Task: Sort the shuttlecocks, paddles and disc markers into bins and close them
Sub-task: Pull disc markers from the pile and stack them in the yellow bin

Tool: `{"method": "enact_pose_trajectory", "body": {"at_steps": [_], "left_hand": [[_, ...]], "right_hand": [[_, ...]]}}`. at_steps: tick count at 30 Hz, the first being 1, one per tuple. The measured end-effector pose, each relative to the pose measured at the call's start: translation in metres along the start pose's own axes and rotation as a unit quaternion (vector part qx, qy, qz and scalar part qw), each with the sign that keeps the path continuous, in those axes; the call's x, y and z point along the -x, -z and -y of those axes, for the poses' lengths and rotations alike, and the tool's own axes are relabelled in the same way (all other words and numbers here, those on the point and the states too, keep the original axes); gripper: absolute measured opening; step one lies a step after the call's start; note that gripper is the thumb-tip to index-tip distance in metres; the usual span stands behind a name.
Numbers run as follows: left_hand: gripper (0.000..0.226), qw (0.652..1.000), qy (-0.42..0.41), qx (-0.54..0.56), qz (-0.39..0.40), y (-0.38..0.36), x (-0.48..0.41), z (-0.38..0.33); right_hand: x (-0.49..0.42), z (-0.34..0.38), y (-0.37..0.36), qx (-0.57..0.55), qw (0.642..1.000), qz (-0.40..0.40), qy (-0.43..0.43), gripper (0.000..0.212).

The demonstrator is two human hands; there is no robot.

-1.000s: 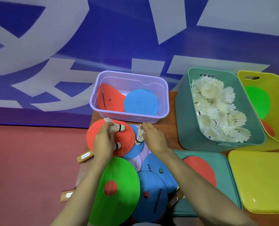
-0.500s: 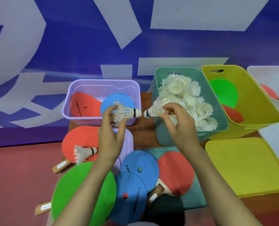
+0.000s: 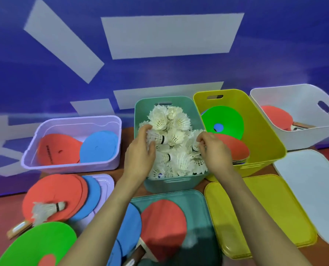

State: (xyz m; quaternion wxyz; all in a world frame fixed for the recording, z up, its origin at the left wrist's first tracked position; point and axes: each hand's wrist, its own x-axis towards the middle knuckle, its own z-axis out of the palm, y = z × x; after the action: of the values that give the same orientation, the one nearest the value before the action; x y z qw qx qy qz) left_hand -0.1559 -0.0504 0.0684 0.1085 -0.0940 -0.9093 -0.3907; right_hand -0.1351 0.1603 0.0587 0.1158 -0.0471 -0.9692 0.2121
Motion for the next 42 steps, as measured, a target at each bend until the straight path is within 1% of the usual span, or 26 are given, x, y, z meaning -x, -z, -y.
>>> {"method": "enact_pose_trajectory", "body": {"at_steps": [3,7,10,11,13,15,17,19,22,23,25,27,29,31,33,35,37,40,42], "left_hand": [[0.036,0.998,0.019,-0.051,-0.010,-0.005,-0.007,-0.001],[0.030,0.993,0.036,-0.108,-0.033,0.000,-0.035,-0.001],[0.035,0.985,0.051,-0.165,-0.029,-0.002,-0.068,0.000],[0.037,0.980,0.058,-0.189,-0.012,-0.004,-0.078,0.001],[0.041,0.969,0.074,-0.232,0.039,-0.010,-0.095,0.003],[0.044,0.953,0.071,-0.281,0.085,-0.017,-0.107,0.007],[0.042,0.932,0.051,-0.339,0.116,-0.023,-0.115,0.007],[0.040,0.917,0.033,-0.377,0.126,-0.025,-0.118,0.003],[0.039,0.898,0.005,-0.425,0.113,-0.021,-0.119,0.000],[0.038,0.891,-0.007,-0.438,0.123,-0.020,-0.119,0.000],[0.037,0.882,-0.024,-0.445,0.153,-0.020,-0.119,0.001],[0.037,0.885,-0.033,-0.434,0.166,-0.022,-0.122,0.003],[0.037,0.893,-0.021,-0.421,0.158,-0.022,-0.128,0.003],[0.035,0.900,-0.005,-0.415,0.133,-0.019,-0.133,0.006],[0.036,0.904,-0.003,-0.407,0.131,-0.017,-0.135,0.011],[0.039,0.912,-0.006,-0.376,0.162,-0.018,-0.133,0.016],[0.041,0.917,-0.007,-0.360,0.173,-0.020,-0.131,0.020],[0.040,0.906,-0.018,-0.384,0.176,-0.025,-0.131,0.020],[0.040,0.907,-0.018,-0.383,0.174,-0.027,-0.131,0.018]], "right_hand": [[-0.013,-0.003,-0.015,0.039,0.997,0.070,0.021,0.017],[-0.036,-0.003,-0.020,0.049,0.991,0.120,0.020,0.021],[-0.048,0.002,-0.018,0.074,0.979,0.186,0.039,0.018],[-0.050,0.005,-0.016,0.069,0.979,0.189,0.042,0.024],[-0.056,0.011,-0.012,0.048,0.984,0.165,0.045,0.035],[-0.064,0.016,-0.008,0.029,0.990,0.132,0.049,0.034],[-0.071,0.018,-0.009,0.017,0.990,0.125,0.054,0.031],[-0.076,0.019,-0.012,0.007,0.990,0.132,0.054,0.029],[-0.083,0.019,-0.020,0.003,0.990,0.131,0.058,0.029],[-0.087,0.020,-0.024,0.001,0.990,0.129,0.065,0.030],[-0.097,0.024,-0.032,-0.011,0.986,0.140,0.091,0.035],[-0.105,0.030,-0.043,-0.018,0.978,0.161,0.135,0.042],[-0.112,0.035,-0.052,-0.005,0.971,0.165,0.174,0.047],[-0.117,0.039,-0.058,0.017,0.970,0.143,0.195,0.049],[-0.120,0.042,-0.058,0.023,0.973,0.124,0.194,0.047],[-0.122,0.041,-0.057,0.028,0.975,0.108,0.193,0.043],[-0.123,0.037,-0.057,0.035,0.975,0.095,0.197,0.037],[-0.125,0.029,-0.053,0.040,0.977,0.097,0.187,0.026],[-0.126,0.023,-0.049,0.049,0.979,0.101,0.168,0.023]]}}
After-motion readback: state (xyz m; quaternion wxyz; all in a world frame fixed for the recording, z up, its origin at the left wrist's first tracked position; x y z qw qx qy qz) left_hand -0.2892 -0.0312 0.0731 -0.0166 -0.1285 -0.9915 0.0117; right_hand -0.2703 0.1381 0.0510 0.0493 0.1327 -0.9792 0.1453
